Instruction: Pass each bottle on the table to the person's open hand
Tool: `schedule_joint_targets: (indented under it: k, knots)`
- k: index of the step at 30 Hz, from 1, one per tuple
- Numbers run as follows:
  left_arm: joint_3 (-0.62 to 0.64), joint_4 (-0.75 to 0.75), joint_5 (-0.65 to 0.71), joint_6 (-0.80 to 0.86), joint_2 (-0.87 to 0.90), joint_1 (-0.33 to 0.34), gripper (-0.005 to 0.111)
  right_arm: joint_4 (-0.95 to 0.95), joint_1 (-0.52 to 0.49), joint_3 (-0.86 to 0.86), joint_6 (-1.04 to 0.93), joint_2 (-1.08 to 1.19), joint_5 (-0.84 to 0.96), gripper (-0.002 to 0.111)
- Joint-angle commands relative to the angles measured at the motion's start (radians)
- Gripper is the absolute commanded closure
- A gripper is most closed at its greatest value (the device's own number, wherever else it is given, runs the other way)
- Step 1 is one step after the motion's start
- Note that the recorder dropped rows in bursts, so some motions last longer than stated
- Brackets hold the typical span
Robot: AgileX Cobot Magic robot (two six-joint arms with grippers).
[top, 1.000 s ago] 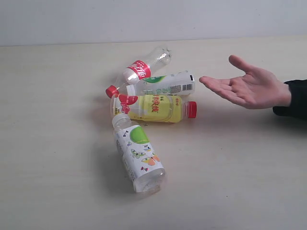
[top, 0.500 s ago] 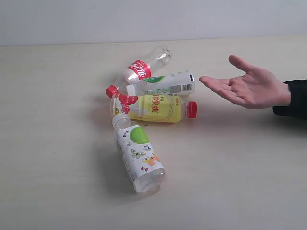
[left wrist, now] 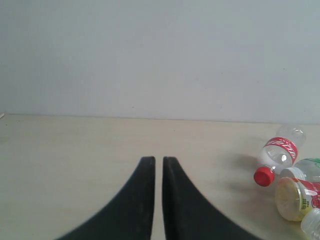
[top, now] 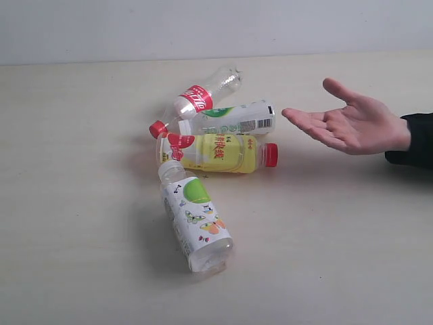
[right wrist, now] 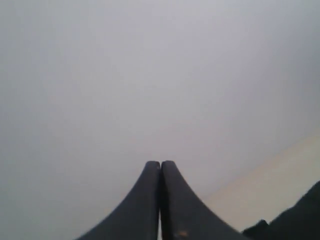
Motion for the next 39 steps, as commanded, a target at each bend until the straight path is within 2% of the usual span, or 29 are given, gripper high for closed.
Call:
schedule_joint_targets:
  k: [1,3,5,7,11,15,22,24,28,33,36,39]
  knots:
    - [0.0,0.002,-0.005,0.0,-0.007,-0.005,0.098,0.072,0.0,0.006,0.141,-0.006,-0.173,0.108]
    - [0.0,0.002,-0.005,0.0,-0.007,-0.005,0.098,0.024,0.0,0.006,0.344,-0.006,-0.191,0.108]
    - [0.0,0.002,-0.005,0.0,-0.007,-0.005,0.098,-0.14,0.0,0.006,0.411,0.018,-0.26,0.108]
    - [0.0,0.002,-0.005,0.0,-0.007,-0.005,0.098,-0.277,0.0,-0.028,0.42,0.104,-0.252,0.108]
    - [0.0,0.002,-0.005,0.0,-0.007,-0.005,0.098,-0.685,0.0,-0.203,0.529,0.342,-0.177,0.108]
    - [0.0,0.002,-0.005,0.0,-0.007,-0.005,0.098,-1.148,0.0,-0.322,0.882,0.573,-0.175,0.108]
    - [0.0,0.002,-0.005,0.0,-0.007,-0.005,0.098,-1.871,0.0,-0.579,1.476,0.982,-0.496,0.108]
    - [0.0,0.002,-0.005,0.0,-0.007,-0.005,0.098,-2.008,0.0,-0.659,1.61,1.072,-0.569,0.108]
    - [0.0,0.002,-0.005,0.0,-0.007,-0.005,0.098,-2.008,0.022,-0.767,1.657,1.2,-0.662,0.108]
    - [0.0,0.002,-0.005,0.0,-0.007,-0.005,0.098,-2.008,0.181,-0.854,1.551,1.281,-0.581,0.108]
    - [0.0,0.002,-0.005,0.0,-0.007,-0.005,0.098,-2.008,0.319,-0.872,1.33,1.316,-0.475,0.108]
    - [0.0,0.002,-0.005,0.0,-0.007,-0.005,0.098,-2.008,0.443,-0.87,1.185,1.334,-0.201,0.108]
